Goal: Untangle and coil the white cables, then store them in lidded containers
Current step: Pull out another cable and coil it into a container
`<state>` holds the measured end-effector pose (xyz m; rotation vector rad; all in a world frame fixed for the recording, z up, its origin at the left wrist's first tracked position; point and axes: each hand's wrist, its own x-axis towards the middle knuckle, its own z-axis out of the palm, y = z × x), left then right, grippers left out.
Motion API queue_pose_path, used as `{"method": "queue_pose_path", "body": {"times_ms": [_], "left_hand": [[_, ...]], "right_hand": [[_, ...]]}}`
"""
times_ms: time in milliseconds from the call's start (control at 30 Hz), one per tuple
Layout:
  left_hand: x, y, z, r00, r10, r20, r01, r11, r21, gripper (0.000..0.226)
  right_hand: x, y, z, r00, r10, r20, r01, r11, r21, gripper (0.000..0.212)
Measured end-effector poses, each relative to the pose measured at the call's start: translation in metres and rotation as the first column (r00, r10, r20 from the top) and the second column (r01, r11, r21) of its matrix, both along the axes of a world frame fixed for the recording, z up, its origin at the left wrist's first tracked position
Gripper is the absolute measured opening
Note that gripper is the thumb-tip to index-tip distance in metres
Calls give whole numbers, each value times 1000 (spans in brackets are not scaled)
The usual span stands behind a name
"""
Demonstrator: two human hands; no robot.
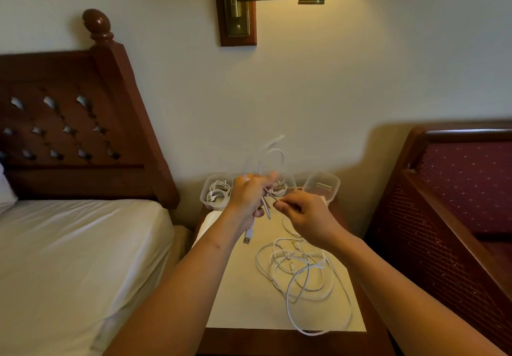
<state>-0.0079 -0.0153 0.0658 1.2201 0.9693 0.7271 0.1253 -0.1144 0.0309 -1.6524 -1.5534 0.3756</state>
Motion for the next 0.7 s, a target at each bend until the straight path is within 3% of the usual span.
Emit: {"method": "queue_pose_path", "body": {"times_ms": [100,200,267,400,500,533,633,700], "left_hand": [[-15,-3,11,999,-30,23,32,996,-80,42],[-39,-25,15,980,-164,-114,157,985,-70,40],[-56,-44,12,952,-240,-190,228,970,-83,40],[-79,-88,2,932,-318,-174,292,943,-160,42],[-85,-111,0,931,-352,-96,330,925,-187,33],[-87,-117,0,932,-354,-78,335,923,-189,38],[-96,-125,-5,932,-351,-89,329,923,-199,94],[-103,-132,-11,928,-357,-101,336,924,-184,98]], "right_hand": [[-5,-31,5,996,-20,-87,26,998,64,15],[-15,-70,11,973,-37,-227,74,985,157,11],[-20,-95,15,973,-33,-227,74,981,177,10],[-31,-135,15,993,26,-112,-26,1000,7,10],[-45,-148,-5,991,54,-126,-65,994,-88,13],[-48,-150,-13,990,36,-139,-49,995,-92,16],[-50,-155,-30,973,-71,-218,49,993,-106,22],[-49,-165,-22,925,-110,-364,106,994,-31,15]]}}
